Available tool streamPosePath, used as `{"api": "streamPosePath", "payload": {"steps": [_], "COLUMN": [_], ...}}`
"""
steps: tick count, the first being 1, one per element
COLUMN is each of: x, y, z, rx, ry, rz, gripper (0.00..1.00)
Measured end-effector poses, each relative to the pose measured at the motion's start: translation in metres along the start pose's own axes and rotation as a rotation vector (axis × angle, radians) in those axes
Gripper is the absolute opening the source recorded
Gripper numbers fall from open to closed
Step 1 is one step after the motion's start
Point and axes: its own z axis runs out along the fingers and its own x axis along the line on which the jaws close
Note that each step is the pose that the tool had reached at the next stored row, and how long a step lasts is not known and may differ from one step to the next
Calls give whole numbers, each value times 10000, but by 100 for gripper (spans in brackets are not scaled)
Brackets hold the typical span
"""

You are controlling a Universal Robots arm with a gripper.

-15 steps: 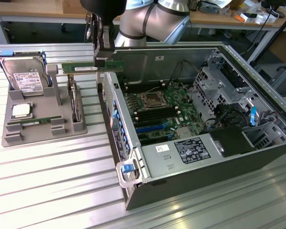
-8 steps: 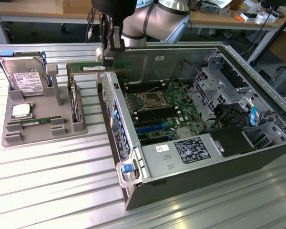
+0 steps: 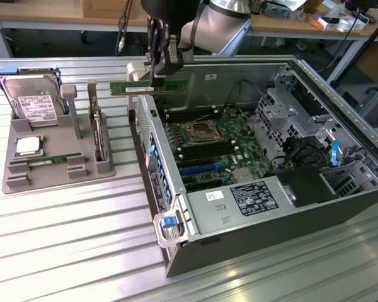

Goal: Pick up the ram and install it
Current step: 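Pick up the ram and move it above insertion slot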

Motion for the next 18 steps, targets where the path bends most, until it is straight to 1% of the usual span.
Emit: {"api": "streamPosePath", "payload": {"steps": [1, 3, 5, 8, 12, 14, 16, 18], "x": [-1, -3, -4, -5, -9, -10, -12, -14], "y": [-34, -130, -185, -238, -392, -454, -545, -615], "z": [-1, -4, -6, -7, -13, -15, -18, -20], "rx": [0, -1, 0, 0, 0, 0, 0, 0], "ry": [0, 0, 0, 0, 0, 0, 1, 0], "rz": [0, -1, -1, 0, -1, 0, 0, 0], "gripper": [12, 12, 12, 12, 12, 12, 12, 12]}}
